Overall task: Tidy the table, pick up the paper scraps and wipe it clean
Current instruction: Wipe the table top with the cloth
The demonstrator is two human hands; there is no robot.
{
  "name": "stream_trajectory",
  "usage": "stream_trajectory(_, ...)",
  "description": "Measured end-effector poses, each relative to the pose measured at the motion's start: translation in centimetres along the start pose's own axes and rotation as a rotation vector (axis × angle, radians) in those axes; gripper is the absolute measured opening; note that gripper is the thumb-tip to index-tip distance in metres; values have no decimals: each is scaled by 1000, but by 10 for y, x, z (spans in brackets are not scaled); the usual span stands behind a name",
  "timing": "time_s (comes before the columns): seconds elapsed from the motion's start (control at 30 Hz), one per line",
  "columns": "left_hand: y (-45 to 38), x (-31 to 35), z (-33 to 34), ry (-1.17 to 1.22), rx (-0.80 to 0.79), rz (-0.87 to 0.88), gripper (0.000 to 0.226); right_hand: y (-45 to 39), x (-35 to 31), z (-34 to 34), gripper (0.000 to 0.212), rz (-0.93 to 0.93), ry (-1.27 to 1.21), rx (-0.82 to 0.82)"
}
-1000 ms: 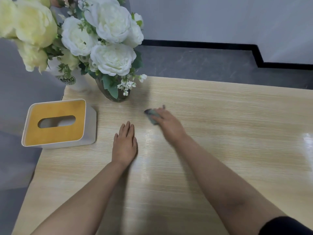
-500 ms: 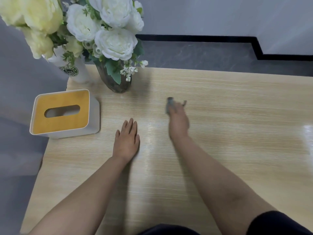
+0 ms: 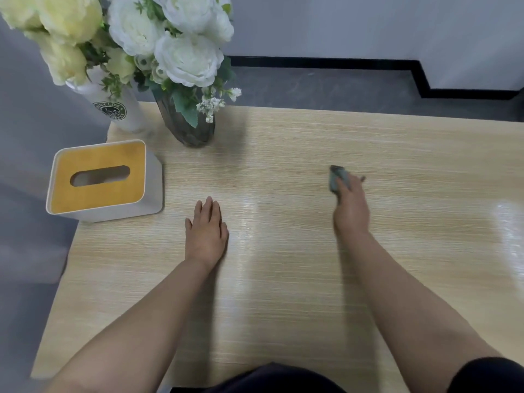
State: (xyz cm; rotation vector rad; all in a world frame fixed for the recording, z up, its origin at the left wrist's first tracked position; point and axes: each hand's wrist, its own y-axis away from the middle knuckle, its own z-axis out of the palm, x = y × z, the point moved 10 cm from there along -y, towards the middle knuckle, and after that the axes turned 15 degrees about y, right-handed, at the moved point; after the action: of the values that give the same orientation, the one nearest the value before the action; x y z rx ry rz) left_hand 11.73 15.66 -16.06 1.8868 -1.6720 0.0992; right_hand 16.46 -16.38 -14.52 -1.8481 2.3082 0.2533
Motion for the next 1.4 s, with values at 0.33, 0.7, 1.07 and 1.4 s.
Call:
stream_trajectory(0.33, 4, -4, 2, 2, -20, 48, 53, 50, -165, 52, 40, -240, -208, -135)
stream_trajectory(0.7, 16, 1, 7, -77, -27, 56, 54, 36, -59, -2, 36, -270, 90, 87)
stream_trajectory(1.07, 28, 8, 19, -136, -62, 83, 56, 68, -76, 11, 38, -17, -88, 23)
stream_trajectory(1.4, 36, 3, 18, -30, -20, 101, 53, 110, -145, 28, 35, -450, -296, -158)
